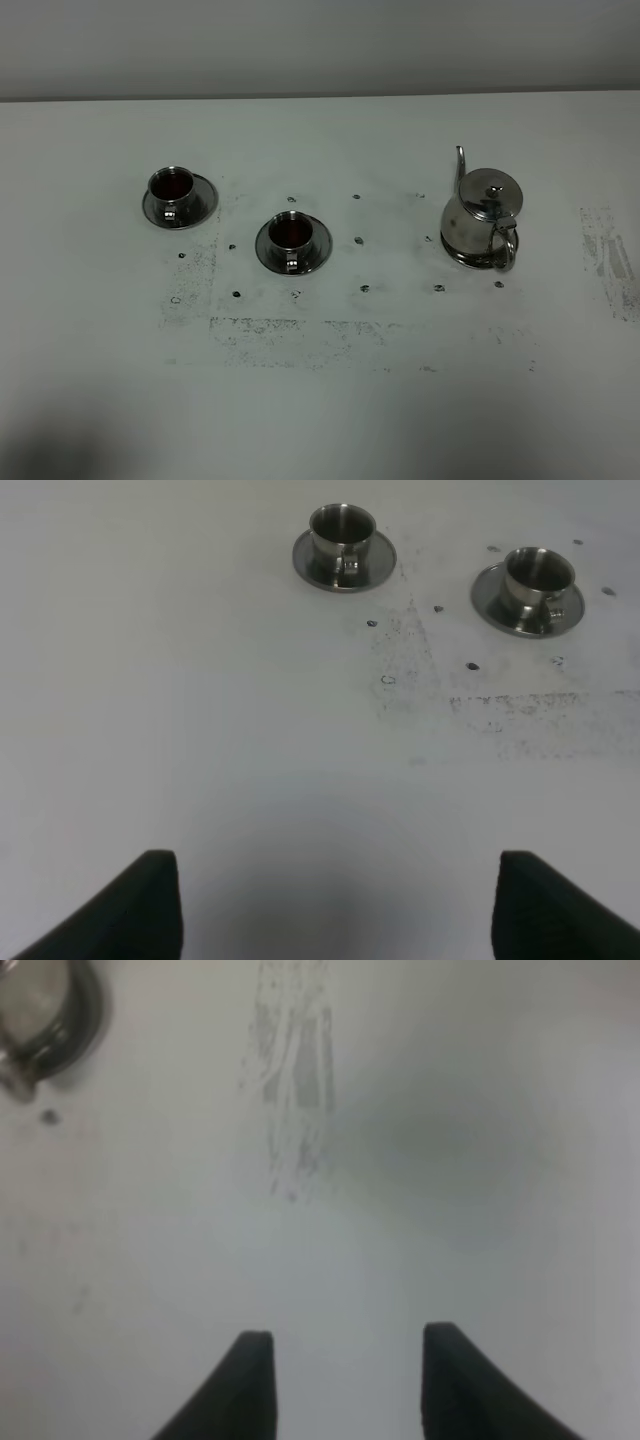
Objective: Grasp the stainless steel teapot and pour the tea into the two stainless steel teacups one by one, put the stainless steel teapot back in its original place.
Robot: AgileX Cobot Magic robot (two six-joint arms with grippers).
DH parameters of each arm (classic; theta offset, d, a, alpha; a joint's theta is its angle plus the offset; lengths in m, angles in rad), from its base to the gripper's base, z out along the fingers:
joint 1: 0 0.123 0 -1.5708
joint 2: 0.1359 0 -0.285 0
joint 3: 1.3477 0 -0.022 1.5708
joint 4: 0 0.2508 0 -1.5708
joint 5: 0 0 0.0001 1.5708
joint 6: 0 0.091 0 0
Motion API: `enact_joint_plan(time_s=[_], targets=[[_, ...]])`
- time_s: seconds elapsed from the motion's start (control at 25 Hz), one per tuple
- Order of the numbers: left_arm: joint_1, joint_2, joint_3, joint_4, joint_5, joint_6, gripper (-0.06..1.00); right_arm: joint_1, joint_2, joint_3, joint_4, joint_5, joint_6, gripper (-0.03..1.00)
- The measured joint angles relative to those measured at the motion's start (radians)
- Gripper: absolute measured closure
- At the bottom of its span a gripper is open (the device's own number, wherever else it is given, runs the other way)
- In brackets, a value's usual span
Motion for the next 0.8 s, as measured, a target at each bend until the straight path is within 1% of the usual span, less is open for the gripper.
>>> enact_joint_plan(time_s=[0.2,0.4,0.56,0.8], targets=[[0.0,0.0,0.0,0.0,0.0,0.0,0.25,0.0,-0.254,0.121,0.102,0.033,-0.074,0.63],[0.0,0.0,0.0,0.0,0.0,0.0,0.25,0.0,-0.462,0.198,0.166,0.059,-0.145,0.63],[0.0,0.0,0.0,0.0,0.0,0.0,0.25,0.0,-0.601,0.258,0.197,0.07,-0.202,0.63],[0.0,0.0,0.0,0.0,0.0,0.0,0.25,0.0,-0.752,0.302,0.199,0.098,-0.223,0.63]])
